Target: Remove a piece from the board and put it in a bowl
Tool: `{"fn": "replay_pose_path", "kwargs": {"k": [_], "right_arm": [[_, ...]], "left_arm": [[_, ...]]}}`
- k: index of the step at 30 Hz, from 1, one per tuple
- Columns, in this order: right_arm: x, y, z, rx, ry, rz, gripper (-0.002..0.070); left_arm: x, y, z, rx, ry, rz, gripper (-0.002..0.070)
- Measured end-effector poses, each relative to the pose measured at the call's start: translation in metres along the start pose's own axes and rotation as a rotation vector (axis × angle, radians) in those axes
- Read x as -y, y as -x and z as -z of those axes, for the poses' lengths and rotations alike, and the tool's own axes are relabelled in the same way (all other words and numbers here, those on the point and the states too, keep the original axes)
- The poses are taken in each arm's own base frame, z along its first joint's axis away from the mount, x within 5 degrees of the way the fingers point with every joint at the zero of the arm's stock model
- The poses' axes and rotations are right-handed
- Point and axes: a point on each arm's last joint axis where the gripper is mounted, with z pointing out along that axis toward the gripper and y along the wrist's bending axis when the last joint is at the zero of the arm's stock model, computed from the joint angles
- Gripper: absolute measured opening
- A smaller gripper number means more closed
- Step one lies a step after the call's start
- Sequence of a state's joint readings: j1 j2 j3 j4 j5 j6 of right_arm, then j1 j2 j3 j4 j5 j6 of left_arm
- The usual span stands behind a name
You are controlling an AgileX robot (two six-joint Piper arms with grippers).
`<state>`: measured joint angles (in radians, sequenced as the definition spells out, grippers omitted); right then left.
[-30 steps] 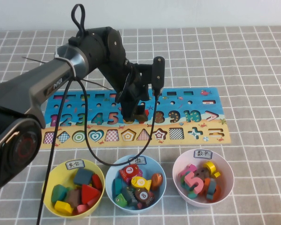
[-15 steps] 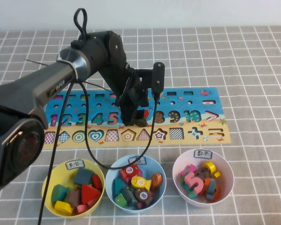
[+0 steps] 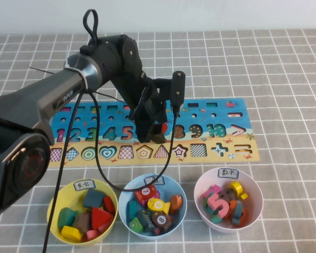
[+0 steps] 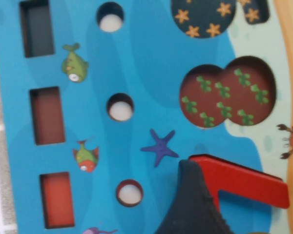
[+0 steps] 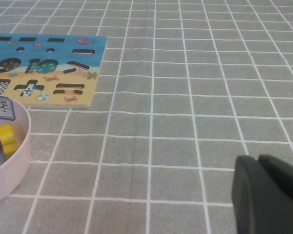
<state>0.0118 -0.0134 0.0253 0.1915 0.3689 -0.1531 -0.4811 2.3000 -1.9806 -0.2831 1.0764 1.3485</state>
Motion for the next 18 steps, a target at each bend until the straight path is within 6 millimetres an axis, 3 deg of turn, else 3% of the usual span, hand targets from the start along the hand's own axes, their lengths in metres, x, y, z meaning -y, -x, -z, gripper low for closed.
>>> {"fn": "replay_pose_path", "kwargs": {"k": [6,18], "right_arm": [[0.0,0.0,0.0,0.0,0.0,0.0,-0.0017],[0.0,0.0,0.0,0.0,0.0,0.0,-0.0017]], "left_arm": [[0.0008,-0.0004,0.0,-0.004,-0.009,0.007,0.0391],[-0.0007,-0.0004,-0.0008,-0.002,0.006,0.009,0.0382]]}}
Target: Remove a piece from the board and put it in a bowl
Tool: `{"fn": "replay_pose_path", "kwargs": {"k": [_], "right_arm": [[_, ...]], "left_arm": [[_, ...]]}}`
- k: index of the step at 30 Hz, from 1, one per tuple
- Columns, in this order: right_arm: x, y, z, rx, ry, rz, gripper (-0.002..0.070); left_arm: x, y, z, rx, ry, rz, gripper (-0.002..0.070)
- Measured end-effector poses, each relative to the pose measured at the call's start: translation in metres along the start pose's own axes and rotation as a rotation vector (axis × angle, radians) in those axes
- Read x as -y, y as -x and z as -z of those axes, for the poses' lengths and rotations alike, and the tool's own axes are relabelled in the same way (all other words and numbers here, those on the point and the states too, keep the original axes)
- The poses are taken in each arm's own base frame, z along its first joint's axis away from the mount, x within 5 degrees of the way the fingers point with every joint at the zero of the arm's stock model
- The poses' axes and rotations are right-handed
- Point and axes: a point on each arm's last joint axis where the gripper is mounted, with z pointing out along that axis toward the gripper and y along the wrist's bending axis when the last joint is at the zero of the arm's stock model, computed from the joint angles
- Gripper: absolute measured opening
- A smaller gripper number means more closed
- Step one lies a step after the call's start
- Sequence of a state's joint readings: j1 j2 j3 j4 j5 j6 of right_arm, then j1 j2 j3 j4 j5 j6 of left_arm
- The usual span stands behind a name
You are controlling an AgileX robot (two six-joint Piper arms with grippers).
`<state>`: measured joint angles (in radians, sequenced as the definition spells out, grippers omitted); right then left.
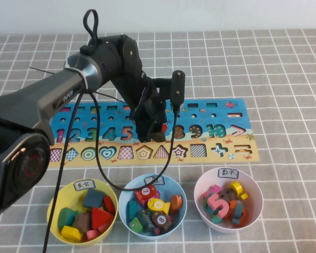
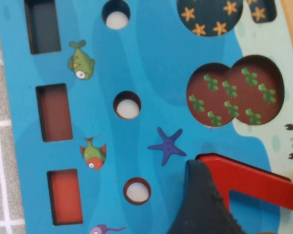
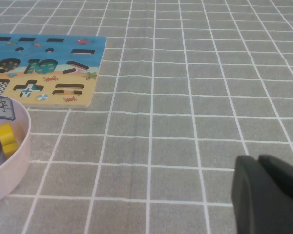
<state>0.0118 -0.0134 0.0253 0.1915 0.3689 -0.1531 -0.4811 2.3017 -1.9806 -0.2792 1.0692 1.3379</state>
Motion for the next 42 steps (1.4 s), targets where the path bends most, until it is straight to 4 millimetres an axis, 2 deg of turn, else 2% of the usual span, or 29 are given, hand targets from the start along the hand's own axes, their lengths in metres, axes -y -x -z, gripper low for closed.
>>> {"fn": "replay_pose_path", "kwargs": {"k": [12,17,32,42], "right_arm": [[0.0,0.0,0.0,0.0,0.0,0.0,-0.0017],[0.0,0.0,0.0,0.0,-0.001,0.003,-0.0017],[0.0,0.0,0.0,0.0,-0.002,0.006,-0.0017],[0.0,0.0,0.0,0.0,-0.002,0.006,-0.0017]], "left_arm": [[0.0,0.0,-0.003,-0.002,-0.012,0.008,0.0377],[0.0,0.0,-0.003,-0.002,-0.014,0.008,0.0308],[0.0,-0.001,-0.003,-0.007,-0.013,0.009,0.0308],[0.001,0.0,0.01,-0.024,-0.01,-0.007,0.0307]]}}
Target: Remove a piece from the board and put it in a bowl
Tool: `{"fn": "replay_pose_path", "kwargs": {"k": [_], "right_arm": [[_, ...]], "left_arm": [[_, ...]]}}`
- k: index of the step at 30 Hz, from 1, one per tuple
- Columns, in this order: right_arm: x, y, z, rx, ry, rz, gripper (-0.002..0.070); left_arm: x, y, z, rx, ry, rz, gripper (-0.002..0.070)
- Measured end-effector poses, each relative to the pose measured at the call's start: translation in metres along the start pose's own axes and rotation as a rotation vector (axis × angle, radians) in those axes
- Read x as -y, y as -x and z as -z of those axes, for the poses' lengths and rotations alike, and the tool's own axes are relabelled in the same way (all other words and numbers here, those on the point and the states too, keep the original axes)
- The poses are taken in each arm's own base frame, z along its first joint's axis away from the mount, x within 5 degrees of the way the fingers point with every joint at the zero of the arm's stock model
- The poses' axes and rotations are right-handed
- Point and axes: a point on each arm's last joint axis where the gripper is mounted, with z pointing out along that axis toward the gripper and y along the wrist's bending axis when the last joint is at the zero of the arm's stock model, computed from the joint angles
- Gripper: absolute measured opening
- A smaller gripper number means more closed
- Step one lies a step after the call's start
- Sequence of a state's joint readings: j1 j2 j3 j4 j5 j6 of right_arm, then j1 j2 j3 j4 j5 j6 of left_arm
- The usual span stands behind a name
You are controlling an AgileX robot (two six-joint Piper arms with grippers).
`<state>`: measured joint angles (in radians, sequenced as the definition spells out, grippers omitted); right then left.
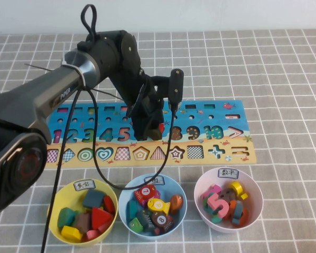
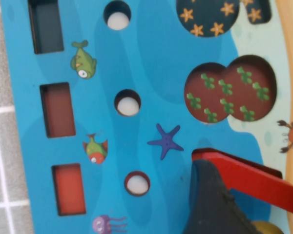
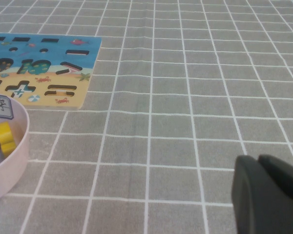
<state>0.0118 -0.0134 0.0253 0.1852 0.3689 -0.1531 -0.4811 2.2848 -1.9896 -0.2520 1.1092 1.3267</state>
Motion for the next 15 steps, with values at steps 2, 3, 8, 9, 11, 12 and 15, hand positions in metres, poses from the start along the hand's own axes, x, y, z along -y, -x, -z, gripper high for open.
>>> {"fn": "replay_pose_path", "kwargs": {"k": [2,3,8,9,11,12,15], "right_arm": [[0.0,0.0,0.0,0.0,0.0,0.0,-0.0017],[0.0,0.0,0.0,0.0,0.0,0.0,-0.0017],[0.0,0.0,0.0,0.0,0.0,0.0,-0.0017],[0.0,0.0,0.0,0.0,0.0,0.0,-0.0017],[0.0,0.0,0.0,0.0,0.0,0.0,-0.0017],[0.0,0.0,0.0,0.0,0.0,0.0,-0.0017],[0.0,0.0,0.0,0.0,0.0,0.0,-0.0017]], "left_arm": [[0.0,0.001,0.003,0.0,0.004,-0.002,0.0307],[0.0,0.001,0.006,0.001,0.008,-0.004,0.0305],[0.0,0.004,0.016,0.007,0.026,-0.009,0.0048],[0.0,0.005,0.02,0.009,0.033,-0.008,0.0029],[0.0,0.006,0.026,0.012,0.042,0.012,0.0011],[0.001,0.007,0.03,0.015,0.05,0.021,0.0006],[0.002,0.009,0.042,0.023,0.07,0.03,0.0]]}}
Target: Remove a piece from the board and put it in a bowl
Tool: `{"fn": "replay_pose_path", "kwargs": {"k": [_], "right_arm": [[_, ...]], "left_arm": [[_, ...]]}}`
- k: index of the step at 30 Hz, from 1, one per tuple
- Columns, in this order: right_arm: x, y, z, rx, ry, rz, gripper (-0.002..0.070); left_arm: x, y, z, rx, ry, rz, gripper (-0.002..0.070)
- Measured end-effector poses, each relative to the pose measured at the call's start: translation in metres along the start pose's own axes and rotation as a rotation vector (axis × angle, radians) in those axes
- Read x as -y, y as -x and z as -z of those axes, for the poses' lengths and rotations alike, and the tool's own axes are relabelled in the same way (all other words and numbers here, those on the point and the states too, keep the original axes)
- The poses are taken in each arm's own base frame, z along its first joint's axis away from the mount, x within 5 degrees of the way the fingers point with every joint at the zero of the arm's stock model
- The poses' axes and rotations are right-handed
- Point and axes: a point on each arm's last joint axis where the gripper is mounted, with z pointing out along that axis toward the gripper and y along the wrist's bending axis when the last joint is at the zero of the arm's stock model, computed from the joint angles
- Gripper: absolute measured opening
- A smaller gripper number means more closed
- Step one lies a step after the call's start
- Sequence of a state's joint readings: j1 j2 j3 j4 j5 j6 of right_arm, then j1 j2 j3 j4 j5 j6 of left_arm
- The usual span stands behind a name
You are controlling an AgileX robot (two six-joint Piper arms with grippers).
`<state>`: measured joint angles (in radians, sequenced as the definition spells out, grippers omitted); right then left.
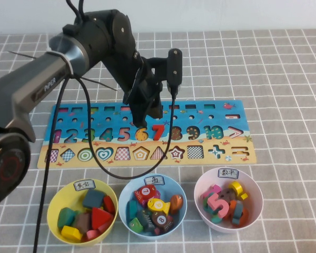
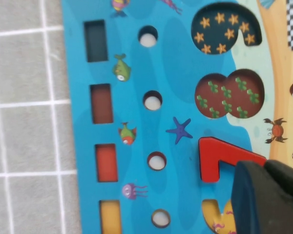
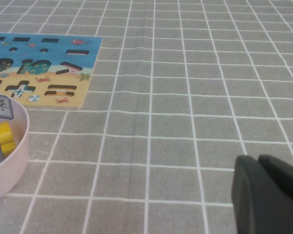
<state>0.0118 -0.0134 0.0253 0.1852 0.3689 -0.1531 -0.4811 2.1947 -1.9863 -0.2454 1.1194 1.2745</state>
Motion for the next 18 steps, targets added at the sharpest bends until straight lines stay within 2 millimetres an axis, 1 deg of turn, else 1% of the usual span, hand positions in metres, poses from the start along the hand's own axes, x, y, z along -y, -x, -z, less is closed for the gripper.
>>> {"fn": "replay_pose_path", "kwargs": {"k": [2,5,9,12,16,18], "right_arm": [[0.0,0.0,0.0,0.0,0.0,0.0,-0.0017],[0.0,0.0,0.0,0.0,0.0,0.0,-0.0017],[0.0,0.0,0.0,0.0,0.0,0.0,-0.0017],[0.0,0.0,0.0,0.0,0.001,-0.002,-0.0017],[0.0,0.0,0.0,0.0,0.001,-0.002,-0.0017],[0.0,0.0,0.0,0.0,0.001,-0.002,-0.0017]], "left_arm": [[0.0,0.001,0.006,0.005,0.011,0.001,-0.0001],[0.0,0.001,0.006,0.003,0.011,0.002,-0.0001],[0.0,-0.001,-0.001,-0.013,-0.001,0.01,0.0011],[-0.001,-0.004,-0.009,-0.024,-0.002,0.016,0.0076],[-0.002,-0.004,-0.015,-0.018,0.001,0.022,0.0214],[-0.002,-0.004,-0.015,-0.013,0.003,0.017,0.0267]]}}
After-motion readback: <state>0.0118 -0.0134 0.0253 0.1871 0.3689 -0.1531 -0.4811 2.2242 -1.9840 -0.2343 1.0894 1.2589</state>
